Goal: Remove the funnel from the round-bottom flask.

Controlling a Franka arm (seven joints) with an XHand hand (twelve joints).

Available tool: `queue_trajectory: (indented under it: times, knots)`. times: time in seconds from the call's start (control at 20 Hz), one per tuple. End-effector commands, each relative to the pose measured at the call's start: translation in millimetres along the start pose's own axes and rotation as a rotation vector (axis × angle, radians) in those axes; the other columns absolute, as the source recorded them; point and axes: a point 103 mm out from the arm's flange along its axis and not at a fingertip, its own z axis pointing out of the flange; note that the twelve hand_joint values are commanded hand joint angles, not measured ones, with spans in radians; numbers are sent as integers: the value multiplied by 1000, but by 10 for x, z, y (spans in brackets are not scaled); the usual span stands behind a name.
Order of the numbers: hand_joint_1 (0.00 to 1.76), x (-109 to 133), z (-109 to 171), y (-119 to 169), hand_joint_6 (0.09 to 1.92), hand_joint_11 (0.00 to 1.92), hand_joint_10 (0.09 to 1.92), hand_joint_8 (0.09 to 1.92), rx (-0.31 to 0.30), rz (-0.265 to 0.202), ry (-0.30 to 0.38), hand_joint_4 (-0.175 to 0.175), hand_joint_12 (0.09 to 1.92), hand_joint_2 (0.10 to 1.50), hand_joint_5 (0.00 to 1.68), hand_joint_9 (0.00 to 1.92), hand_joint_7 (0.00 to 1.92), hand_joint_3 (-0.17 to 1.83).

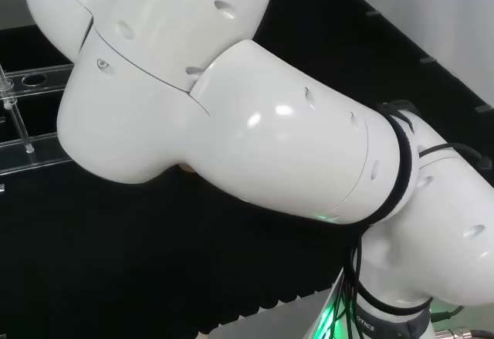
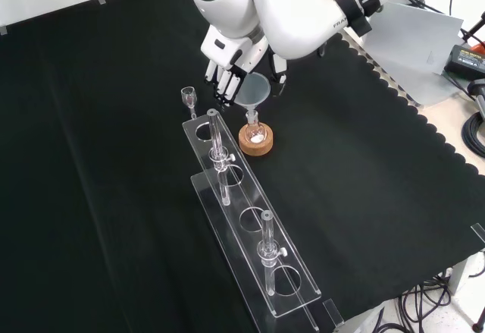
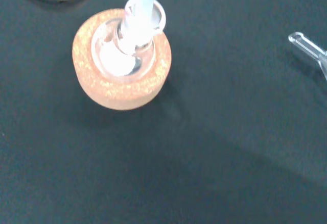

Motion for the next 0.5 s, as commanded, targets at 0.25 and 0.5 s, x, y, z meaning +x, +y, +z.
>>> queue_trajectory:
  times: [0.25, 0.5]
  knots:
    - [838, -195, -218, -217, 566, 524, 397, 600, 0, 37, 30, 13, 1290, 726, 651, 863, 513, 564]
    - [840, -104, -281, -281, 580, 523, 397, 602, -17, 32, 41, 16, 1289, 725, 661, 859, 513, 566]
